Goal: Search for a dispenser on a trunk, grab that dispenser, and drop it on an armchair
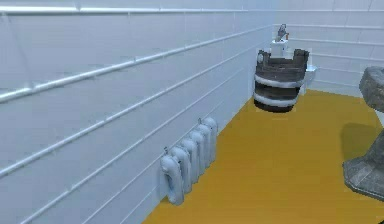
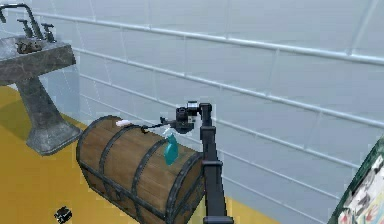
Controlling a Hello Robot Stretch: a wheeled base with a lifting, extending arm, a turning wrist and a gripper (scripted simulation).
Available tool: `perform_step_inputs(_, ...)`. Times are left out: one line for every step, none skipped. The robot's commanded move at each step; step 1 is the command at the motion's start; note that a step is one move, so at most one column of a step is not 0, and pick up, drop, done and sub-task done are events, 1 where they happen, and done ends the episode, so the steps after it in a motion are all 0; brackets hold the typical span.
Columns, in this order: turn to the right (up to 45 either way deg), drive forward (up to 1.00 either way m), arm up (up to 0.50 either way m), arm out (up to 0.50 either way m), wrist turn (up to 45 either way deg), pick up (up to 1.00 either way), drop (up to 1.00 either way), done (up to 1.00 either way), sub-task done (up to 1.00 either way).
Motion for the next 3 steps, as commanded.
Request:
perform_step_inputs(0.0,0.0,0.0,0.0,15.0,0.0,0.0,0.0,0.0)
perform_step_inputs(0.0,0.0,-0.3,0.0,0.0,0.0,0.0,0.0,0.0)
perform_step_inputs(0.0,0.0,0.0,0.0,0.0,1.0,0.0,0.0,0.0)
